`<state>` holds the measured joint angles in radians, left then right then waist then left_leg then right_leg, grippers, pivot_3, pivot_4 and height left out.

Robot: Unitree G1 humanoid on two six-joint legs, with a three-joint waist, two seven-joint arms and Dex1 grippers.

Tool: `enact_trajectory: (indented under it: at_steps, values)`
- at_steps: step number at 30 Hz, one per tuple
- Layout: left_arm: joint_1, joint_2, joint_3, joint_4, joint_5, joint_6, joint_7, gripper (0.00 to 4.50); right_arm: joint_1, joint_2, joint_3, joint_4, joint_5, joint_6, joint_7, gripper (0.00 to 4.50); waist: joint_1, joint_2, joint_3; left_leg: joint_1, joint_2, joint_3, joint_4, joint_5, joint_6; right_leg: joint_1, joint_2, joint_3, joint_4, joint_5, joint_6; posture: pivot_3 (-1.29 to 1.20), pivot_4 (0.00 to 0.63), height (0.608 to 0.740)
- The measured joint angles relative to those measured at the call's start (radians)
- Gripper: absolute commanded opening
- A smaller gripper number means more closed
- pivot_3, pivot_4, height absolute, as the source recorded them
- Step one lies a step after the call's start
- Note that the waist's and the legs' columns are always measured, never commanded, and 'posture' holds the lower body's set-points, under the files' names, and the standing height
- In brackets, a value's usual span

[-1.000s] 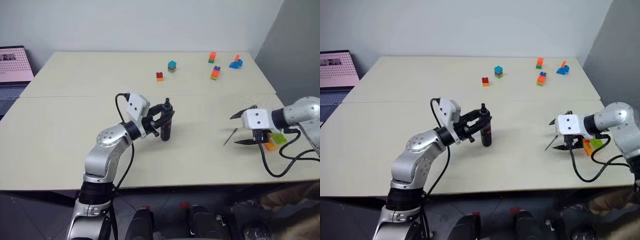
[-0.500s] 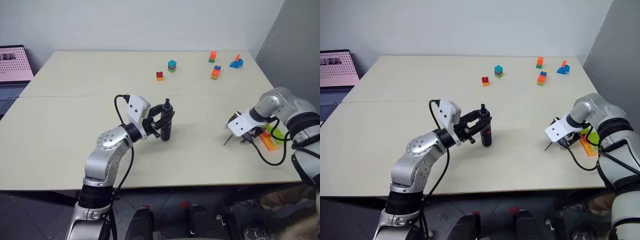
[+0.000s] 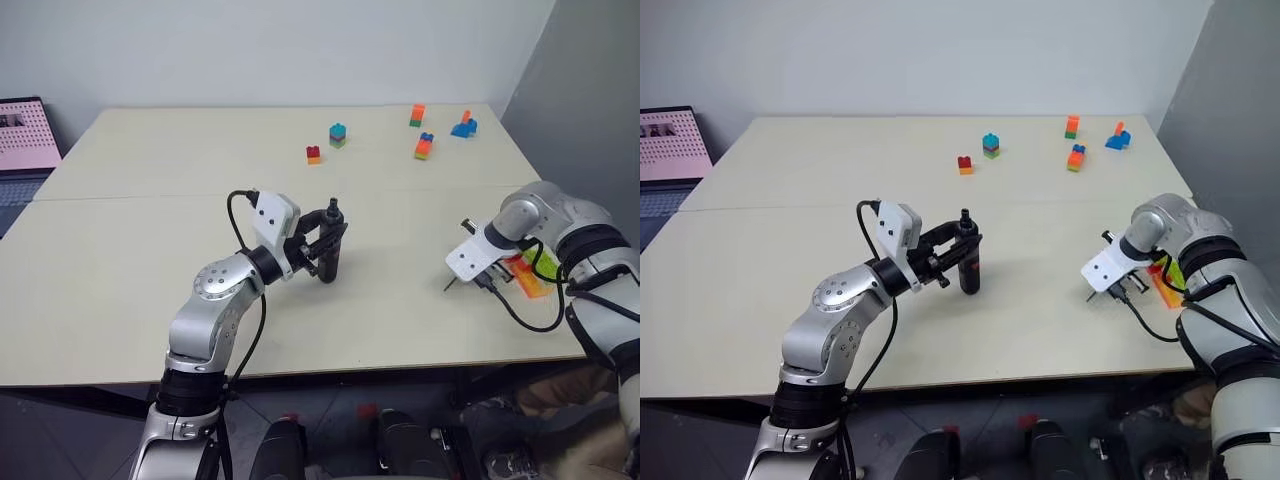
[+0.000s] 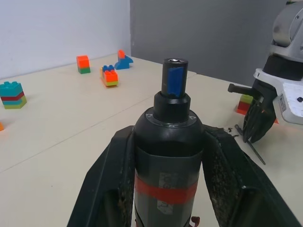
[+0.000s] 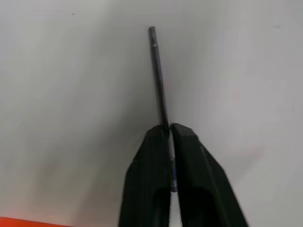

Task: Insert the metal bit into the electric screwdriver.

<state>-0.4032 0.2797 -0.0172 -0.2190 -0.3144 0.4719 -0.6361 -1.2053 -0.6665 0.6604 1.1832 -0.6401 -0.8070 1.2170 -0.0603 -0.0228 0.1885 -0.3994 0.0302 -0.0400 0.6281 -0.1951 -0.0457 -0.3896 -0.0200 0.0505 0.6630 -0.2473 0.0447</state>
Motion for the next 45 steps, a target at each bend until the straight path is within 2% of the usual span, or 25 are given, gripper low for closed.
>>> enact_trajectory:
  at_steps: [7, 10, 16, 18, 19, 21, 24, 26, 32, 37, 41, 45]
  values:
    - [0.000, 0.001, -0.003, 0.004, 0.000, -0.008, -0.002, 1.65, 0.007, 0.002, -0.014, -0.006, 0.001, 0.010, -0.019, 0.00, 0.000, 0.000, 0.000, 0.000, 0.000, 0.000, 0.000, 0.000, 0.000, 0.001, 0.000, 0.000, 0.000, 0.000, 0.000, 0.00, 0.150, 0.740]
    - [0.003, 0.002, -0.003, 0.005, 0.000, -0.018, -0.005, 1.65, 0.026, 0.001, -0.054, -0.023, 0.055, 0.030, 0.013, 0.00, 0.000, 0.001, 0.000, 0.000, 0.000, 0.000, 0.000, 0.000, 0.000, 0.000, 0.000, 0.000, 0.000, 0.000, 0.000, 0.00, 0.150, 0.740]
    - [0.030, 0.005, 0.017, 0.002, -0.023, -0.051, -0.011, 1.65, 0.112, -0.047, -0.247, -0.183, 0.322, 0.223, 0.195, 0.00, 0.005, 0.001, 0.001, -0.001, 0.000, -0.001, -0.002, 0.000, 0.000, 0.000, 0.000, 0.000, -0.001, 0.000, 0.002, 0.00, 0.150, 0.740]
    - [0.040, 0.010, 0.048, -0.003, -0.055, -0.049, -0.010, 1.65, 0.216, -0.076, -0.343, -0.358, 0.463, 0.395, 0.249, 0.00, 0.008, 0.001, 0.001, -0.002, 0.000, -0.001, -0.002, 0.000, 0.000, 0.000, 0.000, -0.001, -0.002, 0.000, 0.003, 0.00, 0.150, 0.740]
    - [0.040, 0.010, 0.053, -0.003, -0.060, -0.049, -0.009, 1.65, 0.232, -0.078, -0.354, -0.382, 0.479, 0.418, 0.255, 0.00, 0.007, 0.001, 0.001, -0.002, 0.000, -0.001, -0.002, 0.000, 0.000, 0.000, 0.000, -0.001, -0.002, 0.000, 0.003, 0.00, 0.150, 0.740]
    - [0.042, 0.011, 0.071, -0.008, -0.079, -0.049, -0.007, 1.65, 0.341, -0.093, -0.426, -0.562, 0.585, 0.589, 0.262, 0.00, 0.012, 0.001, 0.001, -0.002, 0.000, -0.002, -0.002, 0.000, 0.000, 0.000, 0.000, -0.002, -0.002, 0.000, 0.003, 0.00, 0.150, 0.740]
    - [0.039, 0.003, 0.075, -0.021, -0.085, -0.049, 0.010, 1.65, 0.492, -0.092, -0.544, -0.846, 0.757, 0.888, 0.201, 0.00, 0.019, 0.001, 0.002, -0.004, 0.000, -0.004, -0.002, 0.000, 0.000, 0.000, 0.000, -0.003, -0.002, -0.002, 0.001, 0.00, 0.150, 0.740]
    - [0.029, -0.016, 0.069, -0.034, -0.088, -0.049, 0.024, 1.65, 0.564, -0.057, -0.639, -1.057, 0.900, 1.120, 0.104, 0.00, 0.021, 0.001, 0.002, -0.004, 0.000, -0.004, -0.002, 0.000, 0.000, -0.001, 0.000, -0.003, -0.002, -0.002, 0.001, 0.00, 0.150, 0.740]
    - [-0.030, -0.061, 0.022, -0.044, -0.078, -0.098, 0.041, 1.65, 0.599, 0.054, -0.789, -1.369, 1.135, 1.460, -0.170, 0.00, 0.028, 0.001, 0.002, -0.004, 0.000, -0.004, -0.001, -0.001, -0.001, 0.000, 0.000, -0.004, -0.004, -0.002, 0.000, 0.00, 0.150, 0.740]
    - [-0.036, -0.091, -0.013, 0.010, -0.040, -0.171, 0.057, 1.65, 0.599, 0.093, -0.837, -1.448, 1.233, 1.570, -0.304, 0.00, 0.028, 0.001, 0.002, -0.008, 0.000, -0.004, -0.002, -0.001, 0.000, -0.003, 0.000, -0.004, -0.006, -0.002, 0.000, 0.00, 0.150, 0.740]
    - [-0.014, -0.098, -0.038, 0.055, -0.021, -0.199, 0.056, 1.65, 0.597, 0.099, -0.839, -1.464, 1.277, 1.600, -0.356, 0.00, 0.029, 0.001, 0.002, -0.021, 0.000, -0.004, -0.001, 0.000, 0.000, -0.016, 0.000, -0.004, -0.004, 0.002, 0.007, 0.00, 0.150, 0.740]
    - [0.003, -0.110, -0.058, 0.072, -0.010, -0.220, 0.058, 1.65, 0.588, 0.112, -0.838, -1.465, 1.306, 1.603, -0.398, 0.00, 0.029, 0.001, 0.002, -0.021, 0.000, -0.004, -0.001, 0.000, 0.000, -0.016, 0.000, -0.004, -0.005, 0.001, 0.007, 0.00, 0.150, 0.740]
